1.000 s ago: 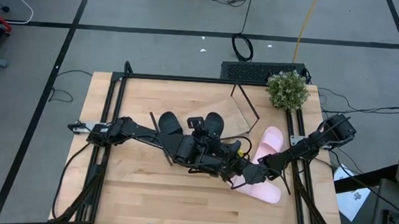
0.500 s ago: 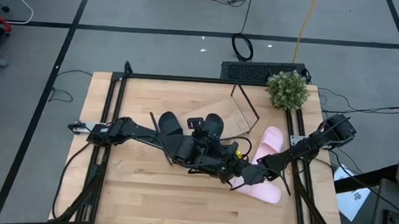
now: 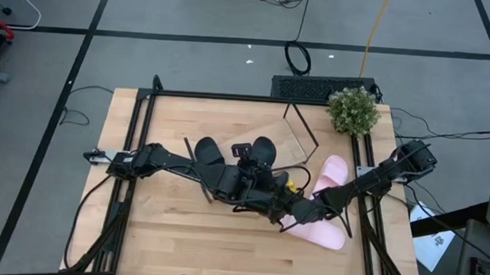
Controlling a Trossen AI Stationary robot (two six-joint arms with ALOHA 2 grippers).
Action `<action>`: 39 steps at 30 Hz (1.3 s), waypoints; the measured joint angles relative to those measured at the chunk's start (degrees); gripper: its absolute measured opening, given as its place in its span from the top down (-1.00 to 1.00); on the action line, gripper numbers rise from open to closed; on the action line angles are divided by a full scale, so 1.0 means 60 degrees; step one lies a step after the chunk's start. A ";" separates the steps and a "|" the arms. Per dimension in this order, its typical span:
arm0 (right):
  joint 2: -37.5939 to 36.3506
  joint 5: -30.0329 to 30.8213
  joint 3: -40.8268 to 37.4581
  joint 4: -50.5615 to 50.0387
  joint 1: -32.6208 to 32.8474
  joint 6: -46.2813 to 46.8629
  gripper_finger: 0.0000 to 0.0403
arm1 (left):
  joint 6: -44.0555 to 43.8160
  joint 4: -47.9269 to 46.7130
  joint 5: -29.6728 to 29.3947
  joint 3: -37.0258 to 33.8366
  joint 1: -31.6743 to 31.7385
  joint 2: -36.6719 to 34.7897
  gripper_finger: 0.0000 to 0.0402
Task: Pick and place slides into the shelf
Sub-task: Put the black slipper on the shelf
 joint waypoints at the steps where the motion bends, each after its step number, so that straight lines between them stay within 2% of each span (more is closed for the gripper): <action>1: 0.0000 -0.0117 0.0000 0.0004 -0.0034 0.0001 -0.08 | 0.0024 0.0034 0.0021 0.0000 0.0003 0.0000 1.00; 8: 0.0000 -0.0313 0.0000 0.0040 -0.0049 -0.0008 0.03 | 0.0055 0.0178 0.0073 0.0000 0.0008 0.0000 1.00; 17: 0.0000 -0.0615 -0.0004 0.0445 -0.0049 0.0012 0.59 | 0.0119 0.0290 0.0170 0.0000 -0.0017 0.0004 1.00; 20: 0.0000 -0.0616 -0.0004 0.0466 -0.0049 0.0013 0.71 | 0.0119 0.0290 0.0167 0.0000 -0.0050 0.0004 1.00; 25: 0.0000 -0.0575 -0.0007 0.0451 -0.0032 0.0420 0.73 | 0.0119 0.0357 0.0166 0.0000 -0.0058 0.0004 1.00; 32: 0.0000 0.0245 -0.0010 0.0386 0.0292 0.0261 0.79 | 0.0397 0.0691 0.0128 0.0000 -0.0058 0.0004 0.96; 39: 0.0004 0.0465 -0.0011 0.0353 0.0560 0.0261 0.80 | 0.1154 0.1074 0.0101 0.0000 -0.0196 0.0004 0.94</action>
